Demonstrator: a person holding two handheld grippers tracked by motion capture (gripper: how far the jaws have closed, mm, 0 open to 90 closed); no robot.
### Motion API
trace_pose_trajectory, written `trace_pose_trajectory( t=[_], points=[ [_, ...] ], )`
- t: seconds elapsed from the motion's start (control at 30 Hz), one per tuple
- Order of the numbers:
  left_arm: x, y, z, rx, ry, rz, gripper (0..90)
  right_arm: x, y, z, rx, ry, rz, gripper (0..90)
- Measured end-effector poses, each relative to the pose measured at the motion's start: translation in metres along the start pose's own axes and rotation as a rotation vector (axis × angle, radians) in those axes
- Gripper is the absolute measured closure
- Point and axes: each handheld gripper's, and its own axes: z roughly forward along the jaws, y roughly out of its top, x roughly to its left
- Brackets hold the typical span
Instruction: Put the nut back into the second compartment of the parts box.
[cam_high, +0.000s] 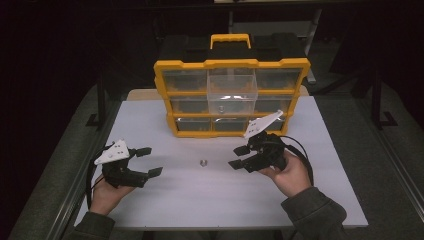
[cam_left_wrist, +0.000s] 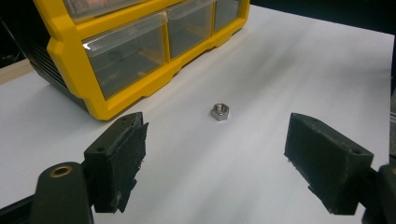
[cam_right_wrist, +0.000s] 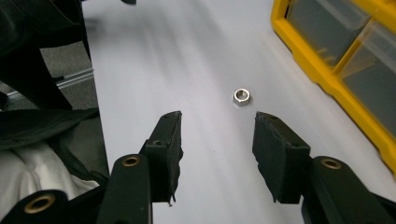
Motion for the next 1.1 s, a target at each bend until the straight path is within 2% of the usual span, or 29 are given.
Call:
trace_pose_trajectory(
  t=[0.1,0.4,0.47,0.53,0.67,0.77,0.87,1.1],
  points=[
    [0.001,0.000,-0.001,0.010,0.000,0.013,20.3,0.000,-0.004,0.008,0.006,0.002,0.008,49.7],
    [0.001,0.000,-0.001,0.011,-0.002,0.002,20.3,-0.005,-0.014,0.039,0.031,0.000,0.026,47.3],
    [0.001,-0.001,0.000,0.008,-0.001,0.000,20.3,-0.006,-0.016,0.045,0.039,-0.016,0.014,47.1],
    [0.001,-0.001,0.000,0.012,-0.002,0.002,20.3,-0.007,-0.017,0.052,0.046,-0.011,0.016,46.7],
    [0.001,-0.001,-0.001,0.009,-0.001,0.001,20.2,-0.007,-0.017,0.066,0.066,-0.004,0.030,46.2],
    [0.001,0.000,-0.001,0.004,-0.002,0.000,20.3,-0.008,-0.018,0.075,0.070,-0.009,0.013,46.1],
    [0.001,0.000,-0.001,0.011,-0.002,0.006,20.3,-0.009,-0.018,0.083,0.076,0.008,0.021,46.0],
    [0.001,0.000,0.000,0.009,-0.003,0.007,20.2,-0.013,-0.016,0.102,0.092,0.008,0.013,44.8]
  ],
)
